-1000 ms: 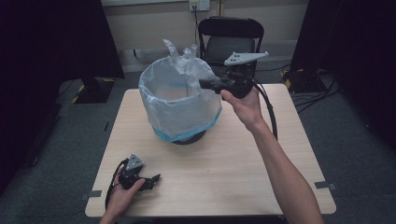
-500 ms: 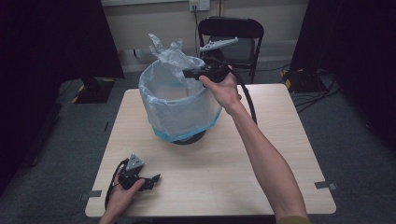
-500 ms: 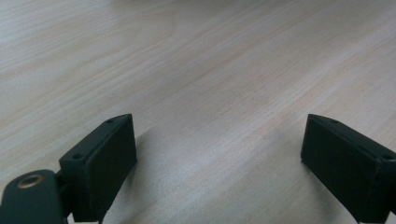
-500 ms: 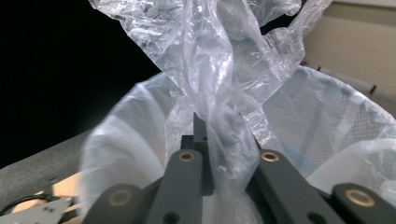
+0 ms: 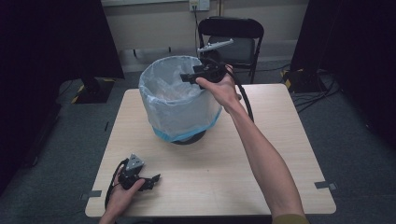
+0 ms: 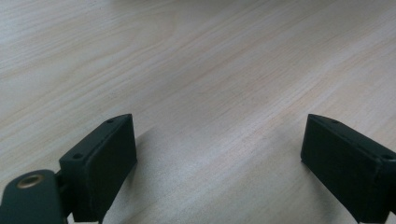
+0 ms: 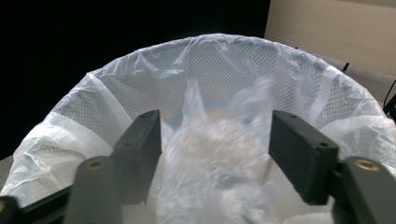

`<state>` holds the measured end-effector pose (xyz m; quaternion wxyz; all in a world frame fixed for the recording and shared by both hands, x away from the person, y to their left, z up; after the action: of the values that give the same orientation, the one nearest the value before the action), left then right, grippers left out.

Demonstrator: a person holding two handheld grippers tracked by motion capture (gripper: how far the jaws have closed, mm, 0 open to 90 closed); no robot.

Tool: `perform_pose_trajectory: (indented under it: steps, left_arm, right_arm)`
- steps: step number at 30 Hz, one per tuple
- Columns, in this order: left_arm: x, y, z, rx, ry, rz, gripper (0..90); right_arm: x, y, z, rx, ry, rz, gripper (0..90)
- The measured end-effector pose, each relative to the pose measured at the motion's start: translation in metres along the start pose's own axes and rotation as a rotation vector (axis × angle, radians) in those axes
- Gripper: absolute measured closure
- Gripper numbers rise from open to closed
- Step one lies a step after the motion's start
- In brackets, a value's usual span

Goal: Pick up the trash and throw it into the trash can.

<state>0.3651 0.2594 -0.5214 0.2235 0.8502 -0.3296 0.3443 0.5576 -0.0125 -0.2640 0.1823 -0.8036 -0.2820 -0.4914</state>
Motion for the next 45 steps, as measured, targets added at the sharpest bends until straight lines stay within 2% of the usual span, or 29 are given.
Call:
perform_pose_trajectory:
  steps: [7, 15, 17, 24, 28, 30, 36, 39, 44, 45]
  left_arm:
    - [0.0, 0.0, 0.0, -0.001, -0.001, 0.001, 10.0]
    - [0.0, 0.0, 0.0, -0.001, -0.006, 0.004, 10.0]
    - [0.0, 0.0, 0.0, -0.001, -0.006, 0.004, 10.0]
    - [0.0, 0.0, 0.0, -0.001, -0.005, 0.004, 10.0]
    - [0.0, 0.0, 0.0, 0.0, -0.006, 0.004, 10.0]
    - [0.0, 0.0, 0.0, 0.0, -0.005, 0.004, 10.0]
    - [0.0, 0.0, 0.0, -0.001, -0.006, 0.004, 10.0]
    - [0.0, 0.0, 0.0, -0.001, -0.005, 0.001, 10.0]
    - [0.0, 0.0, 0.0, -0.001, -0.005, 0.0, 10.0]
    - [0.0, 0.0, 0.0, -0.001, -0.005, 0.0, 10.0]
  right_arm:
    - [-0.002, 0.003, -0.009, -0.017, 0.001, 0.011, 24.6]
    - [-0.005, 0.006, -0.03, -0.024, 0.035, 0.024, 18.1]
    - [-0.009, 0.006, -0.036, -0.025, 0.038, 0.018, 15.5]
    - [-0.028, 0.009, -0.055, -0.03, 0.043, 0.038, 15.5]
    - [-0.037, 0.012, -0.061, -0.052, 0.032, 0.039, 15.2]
    - [-0.047, 0.017, -0.07, -0.084, 0.03, 0.043, 14.8]
    - [-0.064, 0.028, -0.089, -0.152, 0.035, 0.04, 14.7]
    - [-0.074, 0.033, -0.095, -0.171, 0.028, 0.044, 14.7]
    - [-0.097, 0.043, -0.103, -0.21, -0.014, 0.046, 14.7]
    - [-0.097, 0.043, -0.103, -0.21, -0.014, 0.046, 14.7]
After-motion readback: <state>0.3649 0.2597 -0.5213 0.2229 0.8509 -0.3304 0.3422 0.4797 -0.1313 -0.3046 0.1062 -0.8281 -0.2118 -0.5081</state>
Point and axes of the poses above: each handheld gripper's, and its own axes: z roughly forward along the jaws, x roughly out of its top, y roughly to its right, the point moved 3 cm from there along z, roughly forward along the jaws, and after that the axes turned 13 degrees about -x, right-handed, at the moved point
